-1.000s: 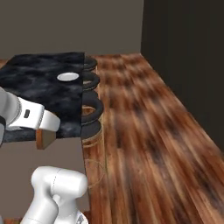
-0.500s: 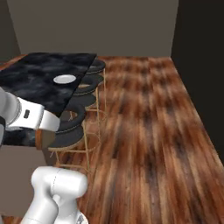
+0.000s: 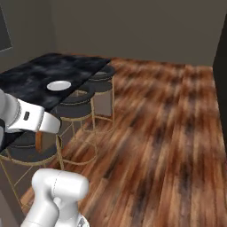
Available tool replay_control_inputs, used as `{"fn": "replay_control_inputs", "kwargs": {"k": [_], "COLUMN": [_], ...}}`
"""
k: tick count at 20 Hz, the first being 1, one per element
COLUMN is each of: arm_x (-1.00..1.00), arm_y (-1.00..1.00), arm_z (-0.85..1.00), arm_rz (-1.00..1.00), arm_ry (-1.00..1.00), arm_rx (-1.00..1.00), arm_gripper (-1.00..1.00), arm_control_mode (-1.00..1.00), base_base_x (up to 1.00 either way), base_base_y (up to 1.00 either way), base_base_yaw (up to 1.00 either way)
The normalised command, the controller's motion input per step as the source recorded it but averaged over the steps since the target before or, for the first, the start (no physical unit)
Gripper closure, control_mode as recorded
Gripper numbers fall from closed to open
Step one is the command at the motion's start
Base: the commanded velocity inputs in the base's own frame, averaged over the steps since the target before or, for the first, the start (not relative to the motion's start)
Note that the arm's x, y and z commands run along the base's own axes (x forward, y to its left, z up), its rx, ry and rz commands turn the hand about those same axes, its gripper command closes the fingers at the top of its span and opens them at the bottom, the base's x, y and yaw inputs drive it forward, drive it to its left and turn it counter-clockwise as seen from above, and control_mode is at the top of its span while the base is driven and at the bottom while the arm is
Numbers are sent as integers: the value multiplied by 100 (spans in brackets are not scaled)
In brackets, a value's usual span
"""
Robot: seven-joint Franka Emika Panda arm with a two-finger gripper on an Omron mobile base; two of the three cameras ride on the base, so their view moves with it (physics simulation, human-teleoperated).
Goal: Start the toaster. Once the lever pops up, take the bread to the plate on the dining counter.
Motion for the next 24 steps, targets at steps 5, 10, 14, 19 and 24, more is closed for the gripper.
{"fn": "replay_control_inputs", "kwargs": {"k": [5, 10, 14, 19, 24], "arm_x": [0, 0, 0, 0, 0], "arm_y": [0, 0, 0, 0, 0], "arm_z": [0, 0, 0, 0, 0], "arm_rz": [0, 0, 0, 0, 0], "arm_ry": [0, 0, 0, 0, 0], "arm_rx": [0, 0, 0, 0, 0], "arm_gripper": [100, 100, 100, 100, 100], "arm_control_mode": [100, 100, 100, 100, 100], "base_base_x": [95, 99, 99, 96, 83], "base_base_y": [-98, -78, -74, -65, -65], "base_base_yaw": [45, 55, 57, 60, 64]}}
